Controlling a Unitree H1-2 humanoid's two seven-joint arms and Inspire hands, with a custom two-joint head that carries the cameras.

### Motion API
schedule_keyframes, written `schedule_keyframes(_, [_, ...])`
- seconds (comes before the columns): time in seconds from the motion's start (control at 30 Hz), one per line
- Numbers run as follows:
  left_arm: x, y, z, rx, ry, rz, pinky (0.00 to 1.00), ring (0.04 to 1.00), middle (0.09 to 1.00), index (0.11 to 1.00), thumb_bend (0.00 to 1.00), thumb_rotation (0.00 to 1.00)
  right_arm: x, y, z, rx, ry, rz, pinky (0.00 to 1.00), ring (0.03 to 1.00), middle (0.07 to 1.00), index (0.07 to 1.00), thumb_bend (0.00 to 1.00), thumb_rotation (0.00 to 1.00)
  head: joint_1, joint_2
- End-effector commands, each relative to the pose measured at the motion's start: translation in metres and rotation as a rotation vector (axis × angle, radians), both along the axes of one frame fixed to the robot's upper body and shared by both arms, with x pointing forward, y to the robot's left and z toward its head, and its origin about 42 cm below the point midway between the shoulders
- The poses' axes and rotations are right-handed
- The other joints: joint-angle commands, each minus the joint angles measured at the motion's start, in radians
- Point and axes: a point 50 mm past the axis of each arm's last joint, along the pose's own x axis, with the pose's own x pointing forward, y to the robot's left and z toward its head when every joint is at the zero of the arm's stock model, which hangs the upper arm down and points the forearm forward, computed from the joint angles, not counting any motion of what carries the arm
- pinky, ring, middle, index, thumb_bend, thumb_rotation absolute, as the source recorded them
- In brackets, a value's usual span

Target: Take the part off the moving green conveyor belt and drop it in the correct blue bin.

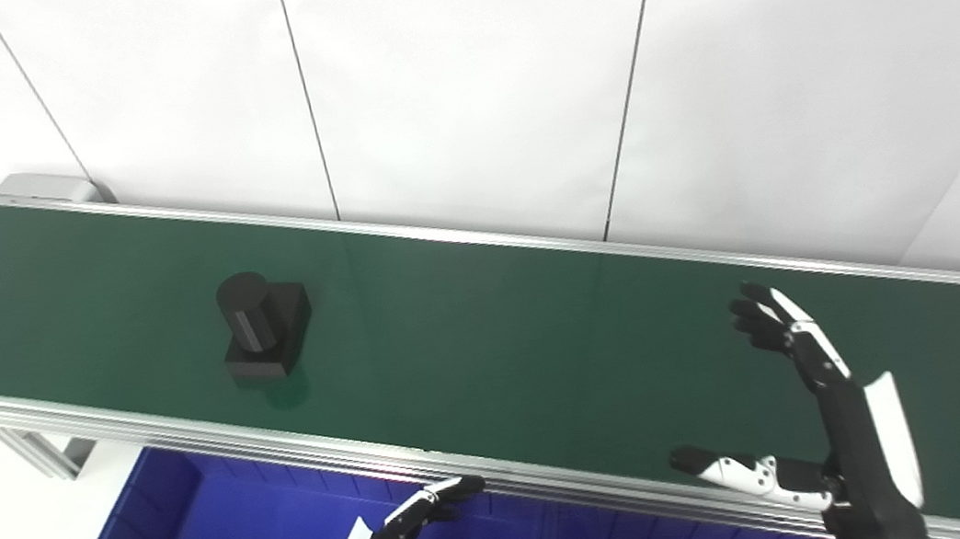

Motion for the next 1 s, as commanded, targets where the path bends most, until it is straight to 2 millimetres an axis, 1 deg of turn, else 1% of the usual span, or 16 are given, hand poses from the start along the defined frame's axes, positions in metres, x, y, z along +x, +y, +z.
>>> schedule_keyframes(0.0, [0.002,-0.004,0.008,-0.068,-0.019,0.004,0.76,0.824,0.83,0.777,1.0,0.29,0.009,0.002,0.018,-0.021,-0.051,0.024,0.75,0.786,0.815,0.871,0.91,0.39,0.001,-0.002])
schedule_keyframes(0.1, [0.001,-0.006,0.007,-0.114,0.012,0.003,0.76,0.828,0.833,0.774,1.0,0.29,0.018,0.004,0.023,-0.029,-0.051,0.037,0.78,0.798,0.817,0.874,0.92,0.39,0.007,-0.006])
schedule_keyframes(0.17, [0.001,-0.008,0.006,-0.139,0.03,0.001,0.77,0.832,0.836,0.773,1.0,0.29,0.022,0.005,0.026,-0.029,-0.049,0.041,0.78,0.8,0.813,0.873,0.93,0.4,0.012,-0.007])
schedule_keyframes(0.3, [0.004,-0.012,0.002,-0.175,0.059,0.003,0.74,0.832,0.844,0.782,1.0,0.32,0.031,0.008,0.031,-0.028,-0.053,0.061,0.78,0.796,0.803,0.87,0.95,0.42,0.019,-0.01])
schedule_keyframes(0.43, [0.008,-0.014,0.001,-0.216,0.081,0.012,0.74,0.83,0.843,0.787,1.0,0.31,0.04,0.013,0.035,-0.027,-0.053,0.111,0.8,0.812,0.82,0.884,0.93,0.4,0.021,-0.011])
schedule_keyframes(0.57, [0.009,-0.015,0.001,-0.234,0.089,0.005,0.76,0.829,0.84,0.793,1.0,0.3,0.047,0.019,0.038,-0.052,-0.05,0.144,0.8,0.807,0.811,0.883,0.91,0.38,0.021,-0.006])
schedule_keyframes(0.63, [0.009,-0.015,0.0,-0.243,0.094,0.005,0.74,0.823,0.83,0.79,1.0,0.3,0.049,0.022,0.04,-0.075,-0.045,0.149,0.79,0.801,0.813,0.882,0.9,0.4,0.02,-0.005])
schedule_keyframes(0.8, [0.008,-0.013,0.0,-0.244,0.096,-0.003,0.74,0.818,0.823,0.784,1.0,0.31,0.062,0.037,0.045,-0.114,-0.028,0.198,0.75,0.786,0.812,0.89,0.89,0.41,0.005,-0.001])
schedule_keyframes(0.9, [0.008,-0.012,0.001,-0.247,0.096,-0.008,0.74,0.814,0.821,0.783,1.0,0.3,0.07,0.049,0.049,-0.13,-0.018,0.222,0.71,0.772,0.811,0.894,0.89,0.42,-0.001,0.002])
schedule_keyframes(0.97, [0.008,-0.011,0.001,-0.244,0.094,-0.012,0.74,0.815,0.822,0.782,1.0,0.31,0.074,0.057,0.052,-0.136,-0.016,0.231,0.7,0.765,0.806,0.89,0.89,0.42,-0.005,0.003])
